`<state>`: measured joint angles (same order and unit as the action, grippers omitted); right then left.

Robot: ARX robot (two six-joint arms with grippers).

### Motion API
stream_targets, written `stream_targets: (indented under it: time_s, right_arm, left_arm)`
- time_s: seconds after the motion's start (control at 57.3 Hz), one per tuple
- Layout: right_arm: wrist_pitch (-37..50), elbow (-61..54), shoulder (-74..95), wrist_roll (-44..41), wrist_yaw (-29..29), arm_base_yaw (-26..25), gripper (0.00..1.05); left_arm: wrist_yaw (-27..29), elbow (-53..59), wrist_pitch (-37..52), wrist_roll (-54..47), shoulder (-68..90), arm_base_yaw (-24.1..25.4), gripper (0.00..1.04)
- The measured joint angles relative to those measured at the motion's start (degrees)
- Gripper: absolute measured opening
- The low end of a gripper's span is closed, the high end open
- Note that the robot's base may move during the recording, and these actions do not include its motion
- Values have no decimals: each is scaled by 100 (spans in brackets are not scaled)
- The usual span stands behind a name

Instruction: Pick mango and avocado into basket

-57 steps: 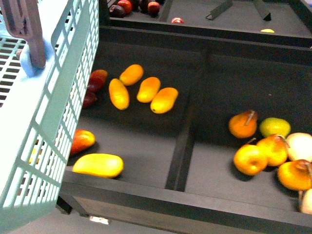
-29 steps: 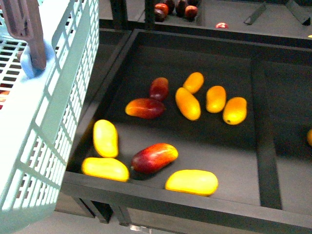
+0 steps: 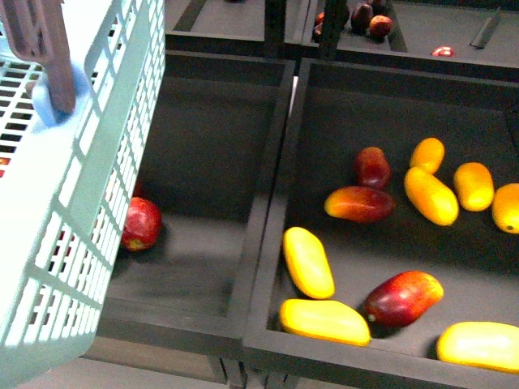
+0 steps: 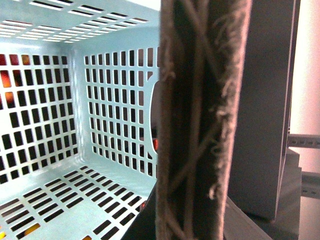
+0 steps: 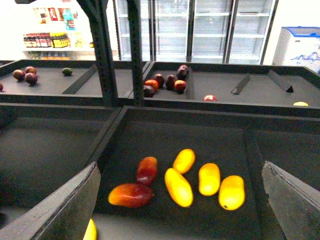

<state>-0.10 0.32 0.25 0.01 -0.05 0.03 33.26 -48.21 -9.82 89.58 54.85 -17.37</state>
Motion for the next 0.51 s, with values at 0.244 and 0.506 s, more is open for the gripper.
stream_targets:
  time_s: [0.244, 0.506]
  right_arm:
    - [-2, 0, 0, 0, 0, 0, 97]
    - [-2, 0, 0, 0, -20, -7, 97]
  left_arm:
    - [13, -2, 0, -17, 0, 0, 6]
    - [153, 0, 0, -103, 11, 44, 6]
